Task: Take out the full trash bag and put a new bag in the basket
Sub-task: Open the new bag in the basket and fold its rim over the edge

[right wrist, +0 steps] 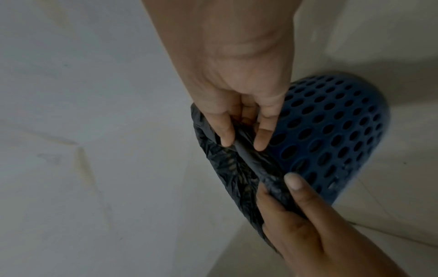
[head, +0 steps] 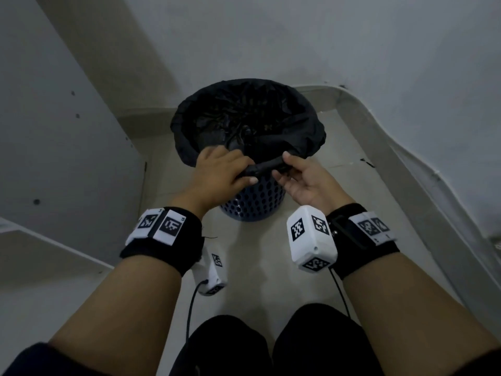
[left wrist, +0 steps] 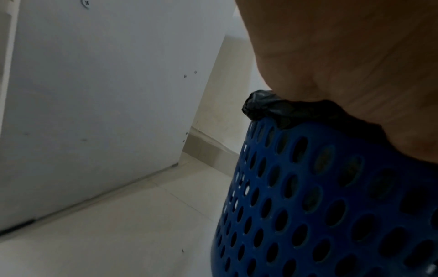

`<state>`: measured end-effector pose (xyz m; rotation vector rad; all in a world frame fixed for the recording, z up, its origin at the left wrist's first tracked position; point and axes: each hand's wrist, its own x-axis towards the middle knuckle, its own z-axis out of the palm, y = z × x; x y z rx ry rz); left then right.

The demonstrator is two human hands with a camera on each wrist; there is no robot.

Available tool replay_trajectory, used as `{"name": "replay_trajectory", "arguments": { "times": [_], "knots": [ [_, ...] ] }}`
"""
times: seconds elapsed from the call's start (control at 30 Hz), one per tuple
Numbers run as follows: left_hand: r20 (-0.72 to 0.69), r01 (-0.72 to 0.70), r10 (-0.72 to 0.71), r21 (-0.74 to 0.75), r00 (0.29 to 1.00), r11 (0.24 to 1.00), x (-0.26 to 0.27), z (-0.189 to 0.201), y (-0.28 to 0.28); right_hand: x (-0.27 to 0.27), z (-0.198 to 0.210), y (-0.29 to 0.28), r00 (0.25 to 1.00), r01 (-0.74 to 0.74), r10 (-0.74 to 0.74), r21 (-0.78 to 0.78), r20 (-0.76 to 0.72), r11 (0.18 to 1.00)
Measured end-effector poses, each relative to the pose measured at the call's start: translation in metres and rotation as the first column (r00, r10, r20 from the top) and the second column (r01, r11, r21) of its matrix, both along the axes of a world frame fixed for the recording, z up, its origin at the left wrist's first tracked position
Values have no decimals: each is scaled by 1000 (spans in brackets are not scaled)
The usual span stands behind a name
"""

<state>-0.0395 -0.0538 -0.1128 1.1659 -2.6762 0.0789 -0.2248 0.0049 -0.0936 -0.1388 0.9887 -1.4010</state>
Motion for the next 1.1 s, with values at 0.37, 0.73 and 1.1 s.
{"name": "replay_trajectory", "arguments": {
  "times": [0.37,0.73,1.1],
  "knots": [
    [69,39,-34,-69,997,997,-16,-4,4,1,-18,14,942,-208,229,107,-246,972],
    [11,-27,28,-24,1000,999,-15,-1,8,-28,-15,-14,973,132,-124,26,-196,991],
    [23,26,-26,-36,999,999,-13,-2,6,-11,-8,-9,989,137,-144,144,35,980]
  ]
}}
